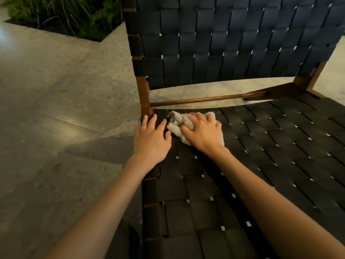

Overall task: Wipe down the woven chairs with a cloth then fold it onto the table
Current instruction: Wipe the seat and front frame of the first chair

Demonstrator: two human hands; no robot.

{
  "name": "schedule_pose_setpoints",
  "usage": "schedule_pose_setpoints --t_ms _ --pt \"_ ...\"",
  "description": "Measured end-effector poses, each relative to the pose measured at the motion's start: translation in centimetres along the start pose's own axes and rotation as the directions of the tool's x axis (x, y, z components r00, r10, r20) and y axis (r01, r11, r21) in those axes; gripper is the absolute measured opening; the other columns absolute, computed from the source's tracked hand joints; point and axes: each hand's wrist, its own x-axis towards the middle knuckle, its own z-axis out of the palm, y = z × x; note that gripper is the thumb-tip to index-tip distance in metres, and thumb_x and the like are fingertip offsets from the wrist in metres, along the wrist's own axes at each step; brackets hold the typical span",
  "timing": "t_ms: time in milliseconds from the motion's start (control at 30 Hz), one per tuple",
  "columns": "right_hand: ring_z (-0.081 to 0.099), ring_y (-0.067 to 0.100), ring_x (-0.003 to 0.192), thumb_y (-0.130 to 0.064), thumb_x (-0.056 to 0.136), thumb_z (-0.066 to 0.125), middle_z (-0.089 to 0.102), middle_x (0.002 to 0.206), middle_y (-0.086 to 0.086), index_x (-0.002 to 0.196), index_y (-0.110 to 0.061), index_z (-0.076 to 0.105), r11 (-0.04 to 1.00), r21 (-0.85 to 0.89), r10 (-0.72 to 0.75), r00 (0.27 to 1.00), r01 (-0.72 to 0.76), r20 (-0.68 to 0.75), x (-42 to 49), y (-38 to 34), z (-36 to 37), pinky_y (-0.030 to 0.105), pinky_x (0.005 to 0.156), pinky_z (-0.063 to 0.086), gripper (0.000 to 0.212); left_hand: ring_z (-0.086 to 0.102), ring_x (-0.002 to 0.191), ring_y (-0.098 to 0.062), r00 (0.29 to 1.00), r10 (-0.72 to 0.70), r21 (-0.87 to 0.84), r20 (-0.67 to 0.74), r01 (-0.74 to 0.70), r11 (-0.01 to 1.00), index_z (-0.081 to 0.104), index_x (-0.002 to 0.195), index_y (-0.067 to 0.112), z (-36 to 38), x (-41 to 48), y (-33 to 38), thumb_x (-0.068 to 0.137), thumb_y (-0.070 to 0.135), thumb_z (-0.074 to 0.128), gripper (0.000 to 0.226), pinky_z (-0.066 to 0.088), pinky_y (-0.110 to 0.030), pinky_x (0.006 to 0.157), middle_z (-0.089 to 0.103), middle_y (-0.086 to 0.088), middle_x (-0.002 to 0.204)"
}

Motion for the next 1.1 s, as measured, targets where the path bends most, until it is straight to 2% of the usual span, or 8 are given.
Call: schedule_pose_setpoints --t_ms 133,333,533,700,900,1100 --pt "0.024 0.024 0.134 -0.054 0.093 0.034 0.036 0.148 -0.008 0.141 -0.041 0.036 1.0 -0.017 0.013 1.0 -0.013 -0.019 -2.1 0.8 0.3 0.049 0.106 0.022 0.05 0.0 0.146 -0.026 1.0 0.007 0.061 -0.009 -0.006 0.998 0.017 0.15 0.028 0.1 -0.1 0.1 0.1 0.044 0.023 0.052 0.004 -0.044 0.118 0.007 -0.003 0.159" --pt "0.01 0.032 0.143 -0.059 0.093 0.03 0.025 0.155 -0.005 0.143 -0.04 0.033 0.996 -0.035 0.084 0.996 -0.083 0.017 3.5 0.3 1.0 0.055 0.112 0.011 0.053 0.001 0.146 -0.025 0.999 -0.003 0.019 -0.037 0.004 1.0 0.021 0.149 0.029 0.6 0.3 0.0 0.099 0.045 0.026 0.052 0.004 -0.041 0.118 0.009 -0.002 0.159" --pt "0.02 0.034 0.138 -0.057 0.092 0.034 0.035 0.15 -0.002 0.141 -0.036 0.039 0.999 -0.009 0.035 0.999 -0.035 0.035 4.1 0.5 0.7 0.052 0.111 0.014 0.054 0.004 0.146 -0.025 0.999 -0.005 0.019 -0.043 0.006 1.0 0.024 0.148 0.029 0.6 0.3 -0.1 0.099 0.045 0.029 0.052 0.004 -0.04 0.117 0.013 -0.002 0.158" --pt "0.023 0.031 0.135 -0.055 0.09 0.039 0.035 0.15 -0.007 0.143 -0.039 0.035 1.0 0.008 0.009 0.996 -0.01 0.085 0.1 0.4 -0.2 0.049 0.105 0.023 0.055 0.007 0.146 -0.026 0.999 -0.005 0.02 -0.035 0.006 1.0 0.027 0.147 0.028 0.3 0.2 0.0 0.1 0.042 0.029 0.05 0.007 -0.04 0.117 0.015 -0.004 0.158" --pt "0.023 0.029 0.136 -0.056 0.09 0.037 0.03 0.152 -0.015 0.143 -0.047 0.03 1.0 -0.006 0.026 0.982 -0.025 0.189 -6.9 -0.5 -2.3 0.049 0.106 0.02 0.054 0.011 0.145 -0.025 1.0 0.001 0.027 -0.011 -0.001 1.0 0.03 0.147 0.019 -0.8 -0.6 0.9 0.102 0.03 0.028 0.046 0.006 -0.039 0.119 0.018 -0.008 0.157" --pt "0.028 0.026 0.132 -0.056 0.091 0.039 0.031 0.152 -0.015 0.144 -0.043 0.029 1.0 -0.016 -0.002 0.968 0.007 0.251 -15.0 -0.9 -5.8 0.046 0.103 0.025 0.056 0.008 0.145 -0.029 0.997 0.002 0.102 0.076 -0.01 0.995 0.025 0.149 0.018 -1.7 -2.9 2.3 0.102 0.039 0.026 0.052 0.003 -0.042 0.118 0.013 -0.013 0.157"
